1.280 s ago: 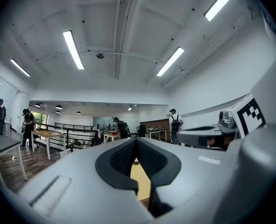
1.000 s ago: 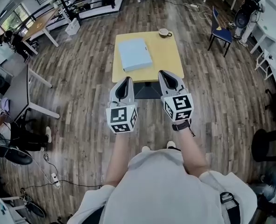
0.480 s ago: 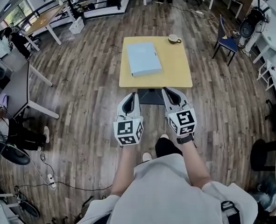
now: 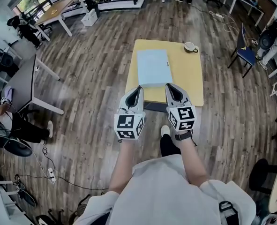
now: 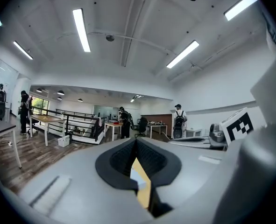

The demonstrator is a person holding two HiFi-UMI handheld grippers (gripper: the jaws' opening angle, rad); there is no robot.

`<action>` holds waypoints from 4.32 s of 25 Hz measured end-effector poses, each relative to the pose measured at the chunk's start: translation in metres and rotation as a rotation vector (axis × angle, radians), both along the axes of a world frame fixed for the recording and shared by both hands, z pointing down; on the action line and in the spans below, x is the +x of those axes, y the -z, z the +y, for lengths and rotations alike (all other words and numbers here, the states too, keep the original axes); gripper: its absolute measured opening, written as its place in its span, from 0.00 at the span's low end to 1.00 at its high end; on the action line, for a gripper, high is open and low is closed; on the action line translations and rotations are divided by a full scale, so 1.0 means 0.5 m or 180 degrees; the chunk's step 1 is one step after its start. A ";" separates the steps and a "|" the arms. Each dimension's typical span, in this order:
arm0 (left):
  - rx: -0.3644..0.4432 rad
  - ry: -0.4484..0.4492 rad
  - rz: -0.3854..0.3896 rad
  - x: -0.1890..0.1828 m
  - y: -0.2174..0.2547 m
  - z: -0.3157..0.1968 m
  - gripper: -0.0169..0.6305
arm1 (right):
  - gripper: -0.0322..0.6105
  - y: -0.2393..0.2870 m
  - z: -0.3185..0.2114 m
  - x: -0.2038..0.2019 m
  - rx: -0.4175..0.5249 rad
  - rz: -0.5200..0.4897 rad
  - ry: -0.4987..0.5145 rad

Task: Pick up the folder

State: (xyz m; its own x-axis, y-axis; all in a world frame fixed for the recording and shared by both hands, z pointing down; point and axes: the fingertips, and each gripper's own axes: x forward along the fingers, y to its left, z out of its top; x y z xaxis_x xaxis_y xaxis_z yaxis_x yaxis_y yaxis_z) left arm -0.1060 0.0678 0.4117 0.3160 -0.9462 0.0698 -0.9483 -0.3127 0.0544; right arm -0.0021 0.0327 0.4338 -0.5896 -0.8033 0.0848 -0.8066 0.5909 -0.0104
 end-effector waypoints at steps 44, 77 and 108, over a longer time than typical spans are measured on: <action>-0.1067 -0.0049 0.0216 -0.106 -0.232 -0.778 0.06 | 0.07 -0.209 -0.770 -0.057 -0.0873 0.0308 0.0008; -0.2913 -0.0117 0.1044 -0.167 -0.672 -0.758 0.62 | 0.47 -0.639 -0.753 0.003 -0.2724 0.0134 -0.0278; -0.2949 0.0003 0.0804 -0.161 -0.613 -0.758 0.53 | 0.42 -0.552 -0.769 0.002 -0.2670 -0.0032 -0.0309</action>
State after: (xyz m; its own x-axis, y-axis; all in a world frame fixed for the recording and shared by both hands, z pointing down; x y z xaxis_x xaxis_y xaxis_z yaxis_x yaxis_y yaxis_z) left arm -0.1863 -0.3112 0.7181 0.4234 -0.5497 0.7201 -0.8750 -0.0421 0.4824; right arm -0.0012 -0.3516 0.7095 -0.5251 -0.5235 0.6710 -0.8510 0.3124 -0.4222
